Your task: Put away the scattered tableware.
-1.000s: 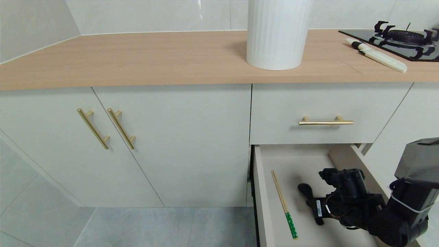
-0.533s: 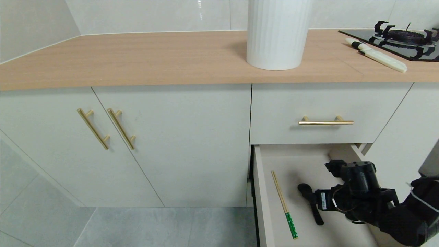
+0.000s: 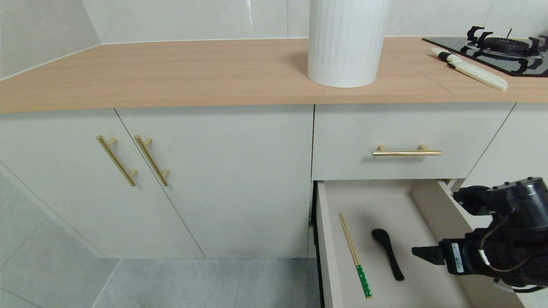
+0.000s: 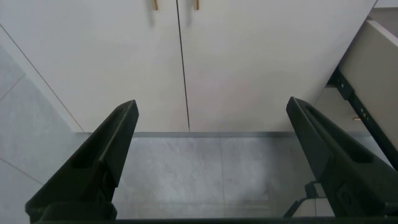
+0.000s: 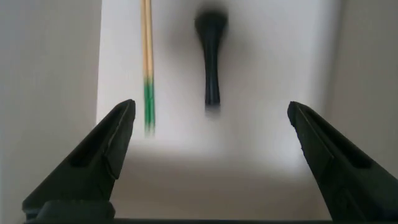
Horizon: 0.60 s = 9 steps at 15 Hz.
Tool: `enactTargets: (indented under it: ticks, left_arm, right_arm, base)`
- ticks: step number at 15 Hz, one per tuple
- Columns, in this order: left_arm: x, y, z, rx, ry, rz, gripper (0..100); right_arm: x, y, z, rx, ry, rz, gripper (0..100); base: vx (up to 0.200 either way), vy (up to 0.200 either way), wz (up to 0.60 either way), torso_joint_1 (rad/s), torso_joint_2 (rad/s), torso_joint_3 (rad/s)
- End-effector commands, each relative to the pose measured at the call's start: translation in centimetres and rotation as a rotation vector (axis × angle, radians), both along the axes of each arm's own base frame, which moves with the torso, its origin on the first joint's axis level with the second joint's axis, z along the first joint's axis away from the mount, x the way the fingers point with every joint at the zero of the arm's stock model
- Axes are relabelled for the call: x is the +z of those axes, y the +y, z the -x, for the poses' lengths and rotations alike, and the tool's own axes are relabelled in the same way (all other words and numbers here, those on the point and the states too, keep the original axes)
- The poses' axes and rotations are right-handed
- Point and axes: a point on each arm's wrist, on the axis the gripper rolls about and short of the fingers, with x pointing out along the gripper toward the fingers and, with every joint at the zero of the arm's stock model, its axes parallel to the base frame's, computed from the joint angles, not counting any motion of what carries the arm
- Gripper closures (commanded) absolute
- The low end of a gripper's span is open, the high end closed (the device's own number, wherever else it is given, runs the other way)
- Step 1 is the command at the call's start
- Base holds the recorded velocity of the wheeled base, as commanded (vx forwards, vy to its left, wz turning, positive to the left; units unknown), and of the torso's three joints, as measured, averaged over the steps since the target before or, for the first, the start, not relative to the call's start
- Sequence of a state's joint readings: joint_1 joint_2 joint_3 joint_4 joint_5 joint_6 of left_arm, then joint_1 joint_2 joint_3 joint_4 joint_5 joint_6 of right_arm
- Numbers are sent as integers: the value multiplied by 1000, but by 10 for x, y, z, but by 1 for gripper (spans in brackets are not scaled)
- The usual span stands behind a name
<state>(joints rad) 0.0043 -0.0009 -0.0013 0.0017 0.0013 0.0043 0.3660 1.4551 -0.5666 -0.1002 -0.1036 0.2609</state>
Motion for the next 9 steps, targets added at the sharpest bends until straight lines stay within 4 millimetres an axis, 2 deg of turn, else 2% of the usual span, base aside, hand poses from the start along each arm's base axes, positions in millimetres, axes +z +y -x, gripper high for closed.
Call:
enactTargets:
  ticks: [1, 4, 7, 9]
  left_arm:
    - [0, 0, 0, 1, 0, 0, 0]
    - [0, 0, 0, -1, 2, -10, 0]
    - [0, 0, 0, 1, 0, 9, 0]
    - [0, 0, 0, 1, 0, 6, 0]
  right_arm:
    - [40, -7, 27, 6, -121, -56, 0]
    - [41, -8, 39, 26, -86, -41, 0]
    - [41, -5, 41, 31, -88, -19, 0]
    - [40, 4, 50, 72, -95, 15, 0]
  base:
    - [0, 0, 0, 0, 0, 0]
    - [0, 0, 0, 0, 0, 0]
    - [0, 0, 0, 0, 0, 0]
    - [0, 0, 0, 0, 0, 0]
